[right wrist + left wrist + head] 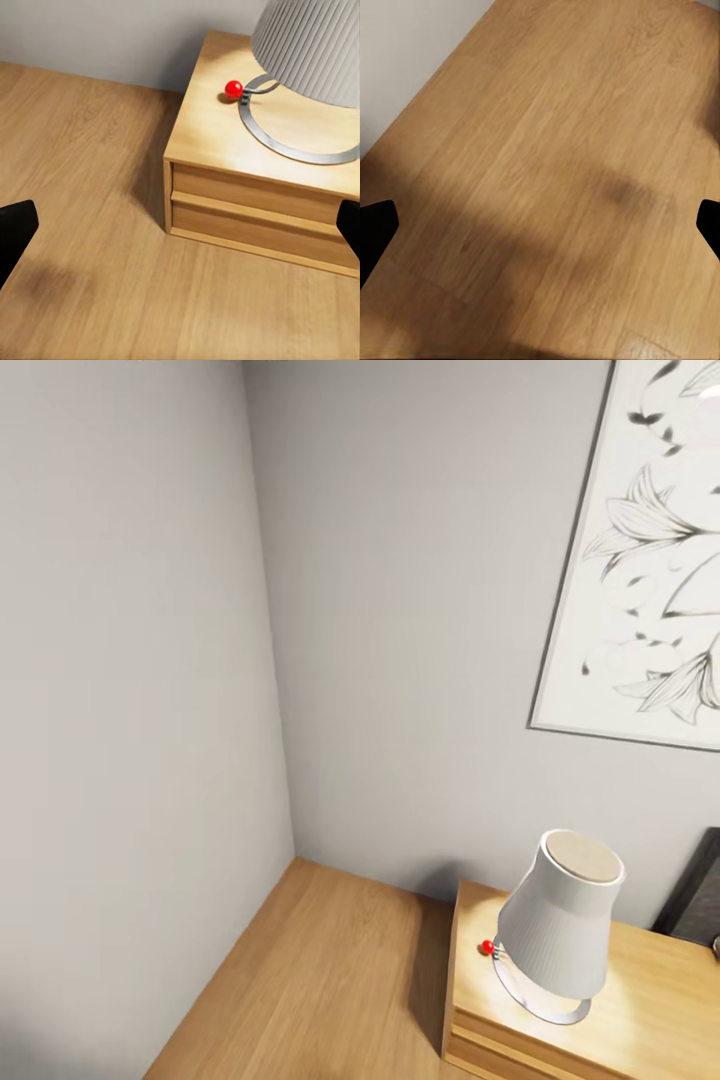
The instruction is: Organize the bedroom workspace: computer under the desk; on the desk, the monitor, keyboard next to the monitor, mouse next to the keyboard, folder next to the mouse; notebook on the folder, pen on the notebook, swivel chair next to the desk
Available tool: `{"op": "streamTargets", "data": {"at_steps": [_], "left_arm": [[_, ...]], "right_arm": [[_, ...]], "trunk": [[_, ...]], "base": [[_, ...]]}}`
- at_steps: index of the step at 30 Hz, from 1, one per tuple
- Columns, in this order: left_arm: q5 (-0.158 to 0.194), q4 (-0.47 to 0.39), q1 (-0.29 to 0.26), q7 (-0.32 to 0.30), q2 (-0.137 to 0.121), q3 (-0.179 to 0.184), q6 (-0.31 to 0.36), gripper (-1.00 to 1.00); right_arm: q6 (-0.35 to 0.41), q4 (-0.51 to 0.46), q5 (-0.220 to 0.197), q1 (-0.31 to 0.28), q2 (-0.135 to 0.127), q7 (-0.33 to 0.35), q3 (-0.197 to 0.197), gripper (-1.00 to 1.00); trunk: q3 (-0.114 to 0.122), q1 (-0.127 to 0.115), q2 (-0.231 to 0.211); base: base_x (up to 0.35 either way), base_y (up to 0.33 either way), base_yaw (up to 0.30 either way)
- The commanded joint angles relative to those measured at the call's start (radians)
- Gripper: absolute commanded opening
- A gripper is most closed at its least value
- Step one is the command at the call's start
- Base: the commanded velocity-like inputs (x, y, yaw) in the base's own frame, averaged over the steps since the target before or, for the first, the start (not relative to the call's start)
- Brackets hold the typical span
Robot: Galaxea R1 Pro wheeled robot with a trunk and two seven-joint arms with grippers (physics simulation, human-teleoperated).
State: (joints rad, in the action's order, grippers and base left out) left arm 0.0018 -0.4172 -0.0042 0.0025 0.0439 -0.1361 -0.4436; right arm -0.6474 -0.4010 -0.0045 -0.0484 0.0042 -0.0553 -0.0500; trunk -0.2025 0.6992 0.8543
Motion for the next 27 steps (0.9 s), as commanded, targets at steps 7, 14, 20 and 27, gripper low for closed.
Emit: {"op": "streamTargets", "data": {"at_steps": [7, 14, 20, 27], "left_arm": [[-0.001, 0.0, 0.0, -0.007, 0.008, -0.073, -0.005, 1.0], [-0.006, 0.002, 0.0, -0.014, 0.006, -0.074, -0.008, 1.0], [-0.008, 0.017, 0.0, -0.015, 0.005, -0.074, -0.009, 1.0], [-0.007, 0.054, 0.0, -0.013, 0.004, -0.073, -0.007, 1.0]], "right_arm": [[-0.003, 0.001, 0.001, -0.001, 0.0, 0.0, -0.001, 1.0], [-0.003, 0.001, 0.001, -0.001, 0.0, 0.0, 0.002, 1.0], [-0.003, 0.001, 0.002, -0.001, 0.0, 0.001, 0.003, 1.0], [-0.003, 0.001, 0.002, -0.001, 0.0, 0.001, 0.003, 1.0]], "trunk": [[0.014, -0.019, -0.034], [0.014, -0.019, -0.034], [0.014, -0.019, -0.034], [0.014, -0.019, -0.034]], "base": [[0.0, 0.0, -0.048], [0.0, 0.0, -0.233], [0.0, 0.0, -0.265], [0.0, 0.0, -0.268]]}}
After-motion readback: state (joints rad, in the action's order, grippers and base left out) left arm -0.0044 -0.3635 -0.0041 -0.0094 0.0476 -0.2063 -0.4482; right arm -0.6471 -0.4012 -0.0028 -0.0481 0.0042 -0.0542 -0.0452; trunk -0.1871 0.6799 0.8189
